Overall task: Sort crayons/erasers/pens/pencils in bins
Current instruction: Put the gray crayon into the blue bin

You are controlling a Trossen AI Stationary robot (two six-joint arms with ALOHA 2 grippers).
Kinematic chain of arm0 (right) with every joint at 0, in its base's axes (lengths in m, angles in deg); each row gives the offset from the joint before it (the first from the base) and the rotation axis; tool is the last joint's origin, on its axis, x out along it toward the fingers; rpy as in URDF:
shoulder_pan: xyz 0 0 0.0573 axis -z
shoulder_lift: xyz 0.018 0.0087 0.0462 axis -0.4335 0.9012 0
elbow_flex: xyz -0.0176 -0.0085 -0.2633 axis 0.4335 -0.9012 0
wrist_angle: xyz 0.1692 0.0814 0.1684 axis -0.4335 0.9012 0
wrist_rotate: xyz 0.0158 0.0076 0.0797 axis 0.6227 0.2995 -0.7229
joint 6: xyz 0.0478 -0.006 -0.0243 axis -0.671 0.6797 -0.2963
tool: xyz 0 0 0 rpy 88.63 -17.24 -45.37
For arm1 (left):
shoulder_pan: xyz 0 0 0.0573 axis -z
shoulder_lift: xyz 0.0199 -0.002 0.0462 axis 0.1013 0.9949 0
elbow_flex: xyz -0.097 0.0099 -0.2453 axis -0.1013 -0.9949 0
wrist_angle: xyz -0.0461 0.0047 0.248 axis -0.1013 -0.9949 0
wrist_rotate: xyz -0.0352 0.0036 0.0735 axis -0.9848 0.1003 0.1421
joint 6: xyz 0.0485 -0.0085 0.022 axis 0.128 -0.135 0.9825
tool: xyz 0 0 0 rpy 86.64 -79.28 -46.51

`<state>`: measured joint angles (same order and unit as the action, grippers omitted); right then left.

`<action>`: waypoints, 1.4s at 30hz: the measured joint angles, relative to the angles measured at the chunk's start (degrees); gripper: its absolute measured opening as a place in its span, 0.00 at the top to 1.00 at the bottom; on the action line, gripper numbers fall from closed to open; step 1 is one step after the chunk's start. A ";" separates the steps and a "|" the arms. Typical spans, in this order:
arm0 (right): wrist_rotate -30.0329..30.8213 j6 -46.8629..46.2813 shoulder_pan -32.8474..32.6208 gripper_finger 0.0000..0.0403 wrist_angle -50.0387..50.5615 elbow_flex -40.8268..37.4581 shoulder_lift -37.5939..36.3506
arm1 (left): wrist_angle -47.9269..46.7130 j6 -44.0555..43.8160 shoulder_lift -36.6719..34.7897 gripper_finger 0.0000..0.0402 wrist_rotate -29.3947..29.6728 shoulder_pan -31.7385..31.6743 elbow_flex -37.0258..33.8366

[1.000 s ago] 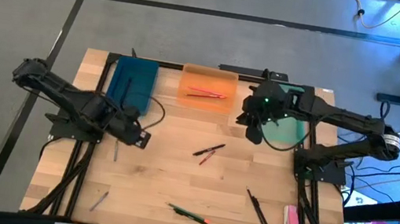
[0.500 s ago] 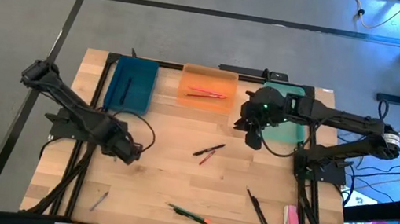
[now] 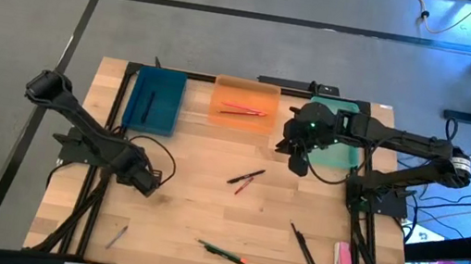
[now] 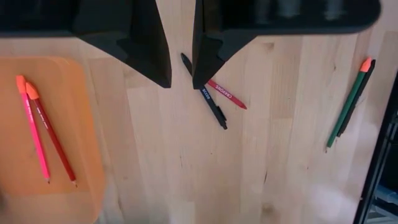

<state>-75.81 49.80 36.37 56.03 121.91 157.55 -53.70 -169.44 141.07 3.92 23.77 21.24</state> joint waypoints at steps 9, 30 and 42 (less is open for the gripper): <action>0.04 -0.24 0.00 0.83 0.02 0.00 0.02 | 7.97 0.07 0.00 0.84 -0.11 -0.02 -5.62; 0.08 -0.36 0.00 0.83 0.09 0.02 0.02 | 13.24 0.46 -0.20 0.85 -1.40 -0.04 -10.78; 0.06 -0.15 0.00 0.83 0.09 0.02 0.04 | 13.52 2.12 -0.17 0.98 -1.81 -0.07 -11.29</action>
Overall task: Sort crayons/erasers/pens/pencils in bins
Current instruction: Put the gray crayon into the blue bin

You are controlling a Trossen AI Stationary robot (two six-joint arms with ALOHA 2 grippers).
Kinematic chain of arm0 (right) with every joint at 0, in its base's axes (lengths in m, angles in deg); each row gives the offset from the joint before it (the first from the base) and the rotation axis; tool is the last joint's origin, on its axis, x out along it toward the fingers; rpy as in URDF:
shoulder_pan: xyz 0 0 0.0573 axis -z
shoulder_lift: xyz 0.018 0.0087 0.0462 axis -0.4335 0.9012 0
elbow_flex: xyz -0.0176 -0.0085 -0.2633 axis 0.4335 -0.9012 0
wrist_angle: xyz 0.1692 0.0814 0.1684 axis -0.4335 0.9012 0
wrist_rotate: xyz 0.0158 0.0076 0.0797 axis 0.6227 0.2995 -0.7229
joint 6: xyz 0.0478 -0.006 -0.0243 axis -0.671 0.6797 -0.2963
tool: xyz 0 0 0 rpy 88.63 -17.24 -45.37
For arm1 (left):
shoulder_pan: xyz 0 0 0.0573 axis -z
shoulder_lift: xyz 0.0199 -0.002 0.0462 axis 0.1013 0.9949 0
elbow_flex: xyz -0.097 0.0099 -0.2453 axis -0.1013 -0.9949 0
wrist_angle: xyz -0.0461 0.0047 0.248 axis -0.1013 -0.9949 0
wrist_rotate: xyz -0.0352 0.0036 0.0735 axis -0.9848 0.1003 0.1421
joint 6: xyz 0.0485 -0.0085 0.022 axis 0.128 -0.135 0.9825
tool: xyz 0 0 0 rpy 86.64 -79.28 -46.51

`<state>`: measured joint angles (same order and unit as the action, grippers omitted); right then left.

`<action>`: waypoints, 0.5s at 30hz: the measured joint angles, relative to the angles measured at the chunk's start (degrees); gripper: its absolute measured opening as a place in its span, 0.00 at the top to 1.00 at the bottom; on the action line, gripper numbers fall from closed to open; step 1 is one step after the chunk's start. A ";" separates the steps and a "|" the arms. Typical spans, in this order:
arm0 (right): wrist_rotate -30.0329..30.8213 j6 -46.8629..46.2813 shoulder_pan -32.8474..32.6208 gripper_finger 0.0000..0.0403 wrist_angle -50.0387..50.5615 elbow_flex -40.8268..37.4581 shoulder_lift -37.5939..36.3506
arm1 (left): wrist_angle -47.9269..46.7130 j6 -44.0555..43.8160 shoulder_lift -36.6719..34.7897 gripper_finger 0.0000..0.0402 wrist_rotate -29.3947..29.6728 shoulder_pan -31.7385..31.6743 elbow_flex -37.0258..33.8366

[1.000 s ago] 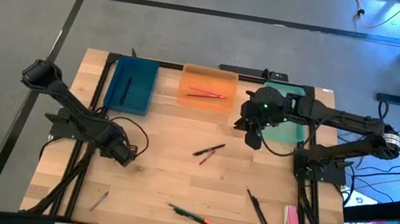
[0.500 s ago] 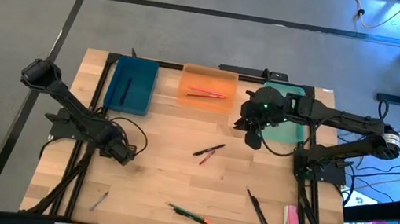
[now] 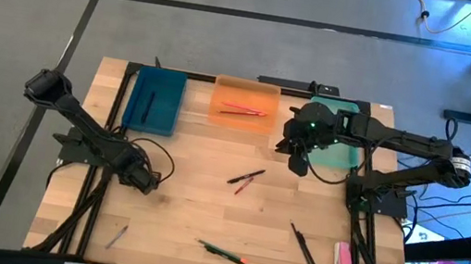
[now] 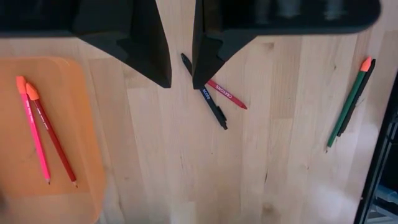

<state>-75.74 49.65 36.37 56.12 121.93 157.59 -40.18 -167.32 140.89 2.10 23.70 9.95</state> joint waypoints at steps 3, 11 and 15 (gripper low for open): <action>0.00 0.13 0.02 0.83 0.00 0.00 0.01 | 0.72 1.87 0.00 0.99 0.00 0.02 -0.08; -0.02 0.13 0.02 0.83 -0.37 0.00 0.01 | 4.58 8.16 -0.22 1.00 4.42 0.01 4.15; -0.04 0.15 0.02 0.83 -1.38 0.00 0.01 | 7.17 13.54 -0.17 1.00 8.63 0.00 6.44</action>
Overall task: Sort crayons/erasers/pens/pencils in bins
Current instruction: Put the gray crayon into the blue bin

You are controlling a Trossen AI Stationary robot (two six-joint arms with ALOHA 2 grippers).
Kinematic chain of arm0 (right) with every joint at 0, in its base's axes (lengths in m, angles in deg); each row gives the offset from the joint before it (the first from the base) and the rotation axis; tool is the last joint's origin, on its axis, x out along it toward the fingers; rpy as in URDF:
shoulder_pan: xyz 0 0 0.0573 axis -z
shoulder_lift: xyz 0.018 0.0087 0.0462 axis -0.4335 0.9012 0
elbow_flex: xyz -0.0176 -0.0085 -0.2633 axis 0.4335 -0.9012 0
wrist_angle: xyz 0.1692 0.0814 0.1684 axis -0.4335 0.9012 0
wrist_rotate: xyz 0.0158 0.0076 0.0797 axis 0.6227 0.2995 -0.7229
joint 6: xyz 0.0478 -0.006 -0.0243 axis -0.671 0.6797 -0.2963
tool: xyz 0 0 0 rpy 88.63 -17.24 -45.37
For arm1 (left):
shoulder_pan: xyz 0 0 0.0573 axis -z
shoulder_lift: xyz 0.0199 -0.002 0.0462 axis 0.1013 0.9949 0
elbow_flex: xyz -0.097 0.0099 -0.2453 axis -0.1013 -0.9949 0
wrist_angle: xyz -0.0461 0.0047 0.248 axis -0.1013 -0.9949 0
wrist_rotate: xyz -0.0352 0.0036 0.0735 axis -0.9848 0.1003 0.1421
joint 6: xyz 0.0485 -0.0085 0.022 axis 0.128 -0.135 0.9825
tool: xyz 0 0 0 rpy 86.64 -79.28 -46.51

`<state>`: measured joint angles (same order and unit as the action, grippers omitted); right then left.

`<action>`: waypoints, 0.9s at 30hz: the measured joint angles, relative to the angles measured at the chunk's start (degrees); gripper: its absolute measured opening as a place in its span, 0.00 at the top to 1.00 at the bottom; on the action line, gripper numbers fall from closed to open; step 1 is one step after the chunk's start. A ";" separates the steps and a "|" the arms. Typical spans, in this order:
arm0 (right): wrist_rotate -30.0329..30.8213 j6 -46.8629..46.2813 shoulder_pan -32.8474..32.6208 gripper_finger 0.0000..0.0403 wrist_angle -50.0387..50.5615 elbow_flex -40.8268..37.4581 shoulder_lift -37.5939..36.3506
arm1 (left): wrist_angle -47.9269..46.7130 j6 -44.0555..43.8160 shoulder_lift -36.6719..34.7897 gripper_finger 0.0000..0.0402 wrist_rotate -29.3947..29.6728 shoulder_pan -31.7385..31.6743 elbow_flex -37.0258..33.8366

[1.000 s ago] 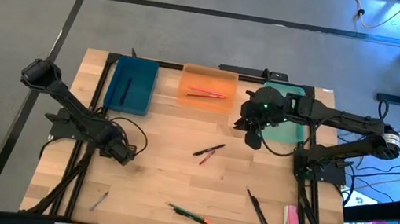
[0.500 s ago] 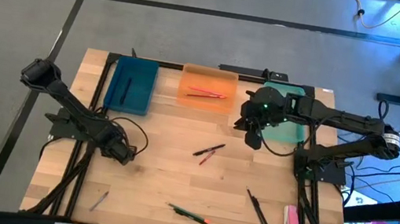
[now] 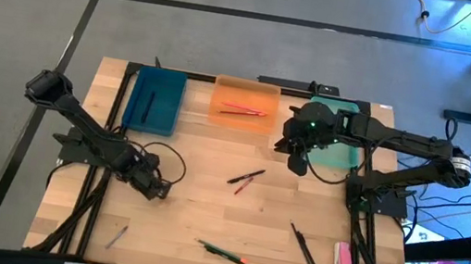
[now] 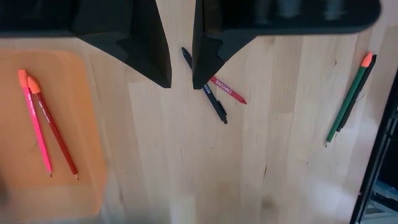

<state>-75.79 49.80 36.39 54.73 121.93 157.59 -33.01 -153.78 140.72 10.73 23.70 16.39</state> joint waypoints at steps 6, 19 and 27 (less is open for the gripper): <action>-2.56 0.97 0.00 0.83 -2.03 0.02 0.40 | 1.55 12.97 -0.04 1.00 6.61 -1.76 5.60; -10.25 2.00 -0.81 0.74 -15.17 0.02 8.59 | 1.49 45.20 -0.09 1.00 11.20 -12.97 16.75; -13.38 2.82 -0.85 0.63 -29.89 0.02 15.47 | 2.37 56.08 -0.02 1.00 10.20 -17.96 19.42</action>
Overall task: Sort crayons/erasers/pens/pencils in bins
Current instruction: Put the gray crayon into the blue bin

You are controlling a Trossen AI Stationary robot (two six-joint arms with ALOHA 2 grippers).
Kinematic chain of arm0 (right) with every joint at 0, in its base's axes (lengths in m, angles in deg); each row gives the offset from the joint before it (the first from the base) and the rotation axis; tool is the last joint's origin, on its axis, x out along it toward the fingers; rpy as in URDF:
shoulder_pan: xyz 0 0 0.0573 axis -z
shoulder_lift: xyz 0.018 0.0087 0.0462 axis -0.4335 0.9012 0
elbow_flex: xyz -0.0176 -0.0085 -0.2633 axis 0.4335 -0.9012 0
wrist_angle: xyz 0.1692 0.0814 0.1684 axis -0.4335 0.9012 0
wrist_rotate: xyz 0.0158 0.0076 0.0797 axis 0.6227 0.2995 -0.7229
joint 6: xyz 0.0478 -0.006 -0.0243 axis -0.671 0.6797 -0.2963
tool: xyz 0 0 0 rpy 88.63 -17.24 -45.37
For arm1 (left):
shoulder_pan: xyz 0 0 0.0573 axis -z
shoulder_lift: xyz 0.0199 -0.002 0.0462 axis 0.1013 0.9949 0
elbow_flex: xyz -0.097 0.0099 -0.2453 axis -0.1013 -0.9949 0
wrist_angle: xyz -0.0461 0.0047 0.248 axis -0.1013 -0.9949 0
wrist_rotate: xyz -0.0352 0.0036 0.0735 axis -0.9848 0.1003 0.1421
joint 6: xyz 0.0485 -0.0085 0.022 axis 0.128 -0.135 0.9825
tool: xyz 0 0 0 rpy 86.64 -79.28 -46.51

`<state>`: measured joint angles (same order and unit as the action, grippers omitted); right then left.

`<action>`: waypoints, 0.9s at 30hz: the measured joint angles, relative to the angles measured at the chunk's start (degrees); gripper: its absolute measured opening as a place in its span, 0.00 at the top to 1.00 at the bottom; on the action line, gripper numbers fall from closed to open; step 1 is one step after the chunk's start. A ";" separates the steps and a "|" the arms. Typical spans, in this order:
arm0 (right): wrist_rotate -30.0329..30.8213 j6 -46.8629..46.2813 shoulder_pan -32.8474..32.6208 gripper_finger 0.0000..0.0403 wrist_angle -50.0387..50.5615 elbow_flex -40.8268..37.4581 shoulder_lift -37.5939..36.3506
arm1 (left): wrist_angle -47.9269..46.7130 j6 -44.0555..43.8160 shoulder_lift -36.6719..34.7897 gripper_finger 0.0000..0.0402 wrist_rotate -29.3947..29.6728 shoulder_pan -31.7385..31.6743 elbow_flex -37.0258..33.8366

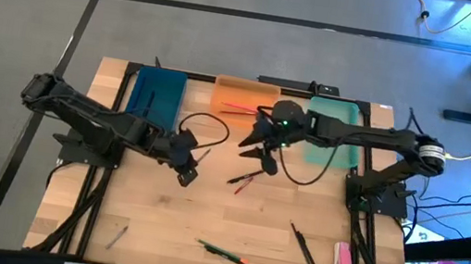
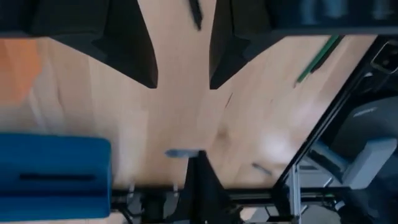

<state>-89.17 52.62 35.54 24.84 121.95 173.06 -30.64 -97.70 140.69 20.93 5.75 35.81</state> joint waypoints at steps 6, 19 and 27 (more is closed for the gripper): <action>-5.97 -1.62 0.02 0.62 -10.99 0.00 6.41 | 3.04 4.21 0.00 1.00 -0.01 -1.19 0.01; -7.00 -1.62 0.04 0.62 -25.85 0.00 15.45 | 4.96 8.01 0.00 1.00 1.69 -1.21 0.04; -7.06 -1.65 0.04 0.62 -31.75 0.18 17.96 | 5.12 8.38 0.00 1.00 3.10 -1.21 0.06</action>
<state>-96.22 50.97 35.58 -6.91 122.13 191.02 -25.52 -89.31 140.69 24.03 4.53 35.87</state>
